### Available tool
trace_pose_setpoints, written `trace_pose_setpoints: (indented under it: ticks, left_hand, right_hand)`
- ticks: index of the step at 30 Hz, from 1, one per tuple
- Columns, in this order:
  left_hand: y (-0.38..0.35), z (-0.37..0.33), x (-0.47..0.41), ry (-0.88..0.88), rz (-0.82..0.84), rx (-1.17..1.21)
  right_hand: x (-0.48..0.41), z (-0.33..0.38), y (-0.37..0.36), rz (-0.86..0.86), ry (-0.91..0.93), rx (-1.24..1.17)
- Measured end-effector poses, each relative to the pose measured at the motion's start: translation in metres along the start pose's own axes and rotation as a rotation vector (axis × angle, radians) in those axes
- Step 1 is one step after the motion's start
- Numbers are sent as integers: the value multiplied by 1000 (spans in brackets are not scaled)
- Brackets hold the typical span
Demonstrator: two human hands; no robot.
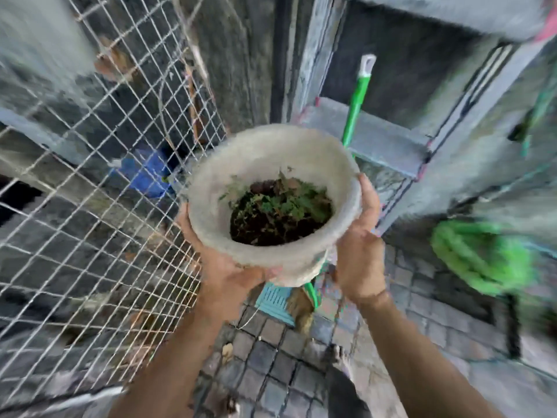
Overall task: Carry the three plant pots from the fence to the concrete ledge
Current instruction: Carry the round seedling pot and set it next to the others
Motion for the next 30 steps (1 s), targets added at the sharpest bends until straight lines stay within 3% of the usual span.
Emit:
trace_pose_setpoints:
  ticks: [2,4,7,10,16,20,26,30]
  left_hand:
    - [-3,-26,8,-30,97,22]
    - [-2,-53,11,-94,84,-3]
    - [-1,-93,25,-234,251,16]
    - [-11,-126,56,-405,445,-28]
    - [-40,-146,135,-266,752,203]
    - [-65,-152,210,-226,835,281]
    - [-79,-162,348,-679,1102,201]
    - [-75,-140,447,-601,1319,280]
  right_hand:
    - [16,38,-6,-69,121,174]
    - [39,72,-16,-155,250,310]
    - [75,111,-34,-259,264,177]
    - [121,152,-45,-378,390,171]
    - [229,228,-59,-607,558,306]
    - [316,257,-67,-746,646,363]
    - [481,278,-99,-1022,730,468]
    - [594,291,-139,-1210,770,564]
Point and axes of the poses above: each hand's wrist, its own x-axis away from the middle knuckle, its own y-axis out of the back of the hand, z = x × y, the point moved 1 cm from there along -x, towards the middle knuckle, and after that the axes turned 9 degrees about -x, right-handed, at the moved point
